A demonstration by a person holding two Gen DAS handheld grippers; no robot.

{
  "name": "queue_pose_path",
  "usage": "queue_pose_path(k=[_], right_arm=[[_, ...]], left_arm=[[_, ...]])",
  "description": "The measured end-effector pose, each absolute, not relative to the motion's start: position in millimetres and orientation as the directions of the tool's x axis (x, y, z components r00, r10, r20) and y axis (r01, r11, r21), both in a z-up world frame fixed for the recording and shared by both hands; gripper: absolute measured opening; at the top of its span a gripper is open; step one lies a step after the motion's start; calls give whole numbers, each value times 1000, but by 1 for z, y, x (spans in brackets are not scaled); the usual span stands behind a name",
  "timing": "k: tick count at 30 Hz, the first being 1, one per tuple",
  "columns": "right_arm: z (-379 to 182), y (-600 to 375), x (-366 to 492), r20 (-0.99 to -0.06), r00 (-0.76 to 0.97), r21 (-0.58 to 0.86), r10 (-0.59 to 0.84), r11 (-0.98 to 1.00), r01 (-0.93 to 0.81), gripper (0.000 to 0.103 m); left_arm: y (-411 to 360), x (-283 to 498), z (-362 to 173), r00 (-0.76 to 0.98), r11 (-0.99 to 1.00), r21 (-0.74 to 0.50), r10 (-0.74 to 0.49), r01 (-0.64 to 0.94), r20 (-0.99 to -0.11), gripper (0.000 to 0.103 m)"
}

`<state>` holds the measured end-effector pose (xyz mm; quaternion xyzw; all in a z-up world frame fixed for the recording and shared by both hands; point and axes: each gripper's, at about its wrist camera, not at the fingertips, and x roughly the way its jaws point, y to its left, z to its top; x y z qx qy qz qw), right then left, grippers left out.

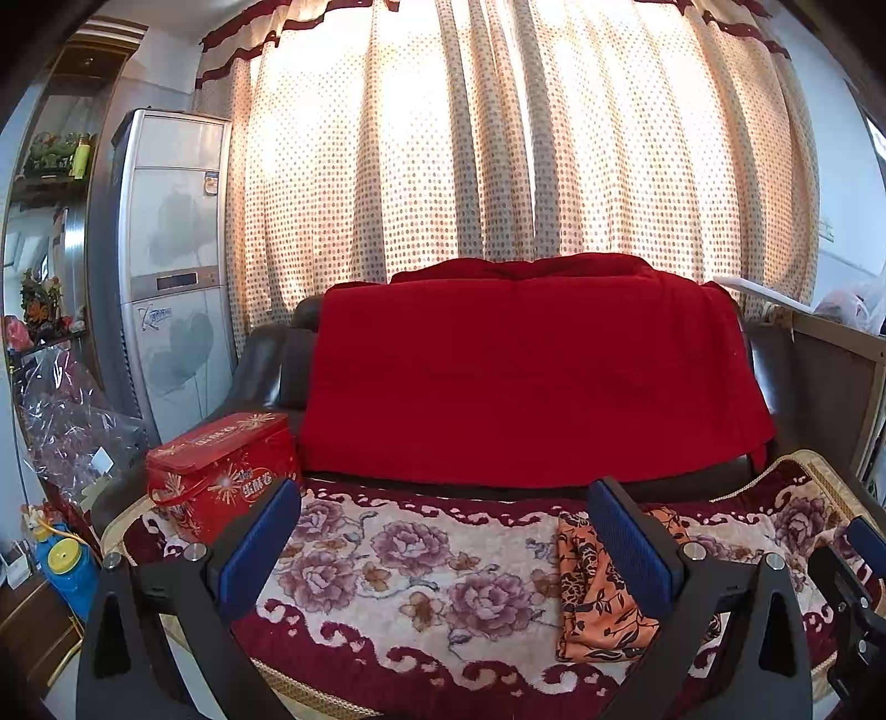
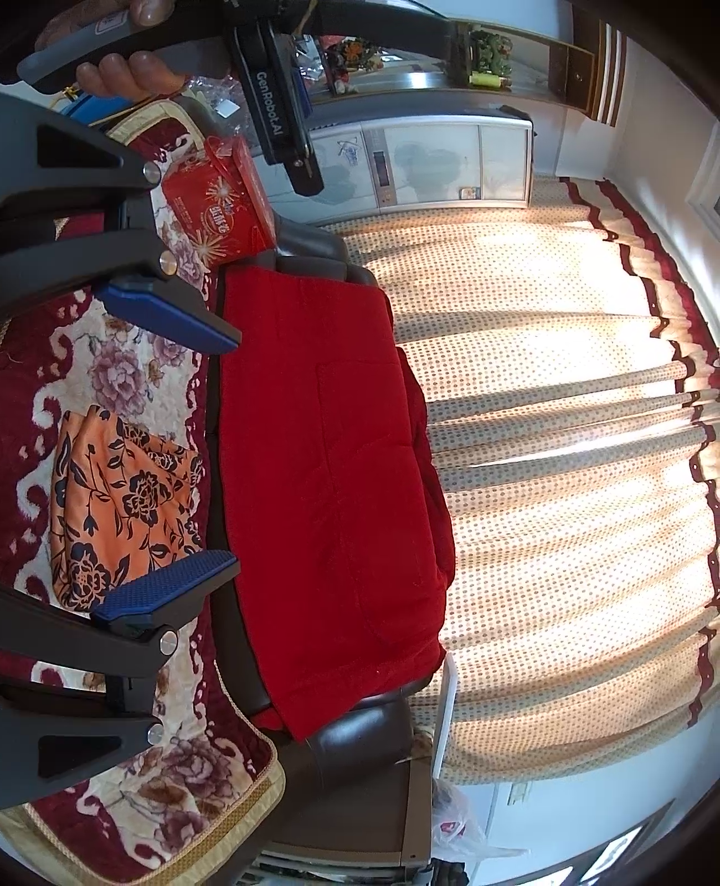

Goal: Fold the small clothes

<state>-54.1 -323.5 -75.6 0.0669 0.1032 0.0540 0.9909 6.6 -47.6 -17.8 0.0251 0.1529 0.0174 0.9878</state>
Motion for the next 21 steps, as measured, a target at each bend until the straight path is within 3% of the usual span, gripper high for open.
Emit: queue_pose_path(k=[21], right_arm=[[-55, -327, -70, -182, 978, 176, 106, 982, -74, 78]], left_arm=[[-42, -22, 2, 969, 998, 60, 39, -25, -243, 103]])
